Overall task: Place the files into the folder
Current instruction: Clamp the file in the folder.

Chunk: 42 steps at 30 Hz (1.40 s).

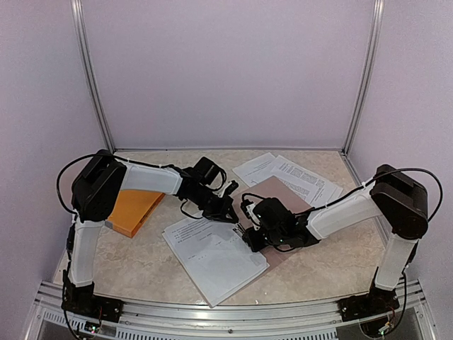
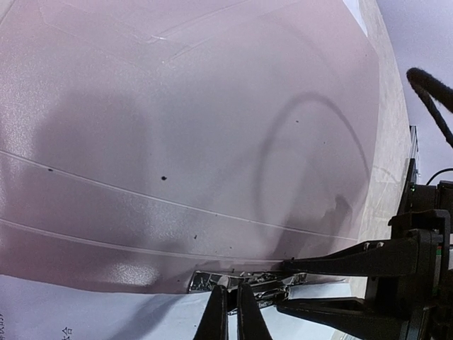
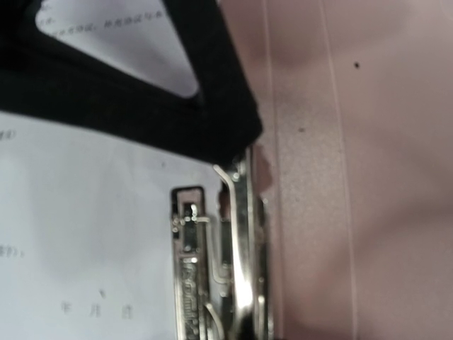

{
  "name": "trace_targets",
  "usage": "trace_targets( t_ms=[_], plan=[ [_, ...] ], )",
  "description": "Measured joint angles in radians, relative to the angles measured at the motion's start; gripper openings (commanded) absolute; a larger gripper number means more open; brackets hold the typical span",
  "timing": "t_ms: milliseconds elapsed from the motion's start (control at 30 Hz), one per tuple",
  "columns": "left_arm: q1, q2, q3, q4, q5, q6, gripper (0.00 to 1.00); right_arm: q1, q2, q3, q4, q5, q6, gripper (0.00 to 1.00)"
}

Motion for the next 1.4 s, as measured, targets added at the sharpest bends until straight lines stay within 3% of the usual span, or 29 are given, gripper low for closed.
trace_targets(
  t_ms=[1400],
  plan=[
    [0.019,0.013,-0.018,0.022,0.043,0.000,0.00,0.000,0.006,0.022,-0.033,-0.002,0.001,0.19]
  ],
)
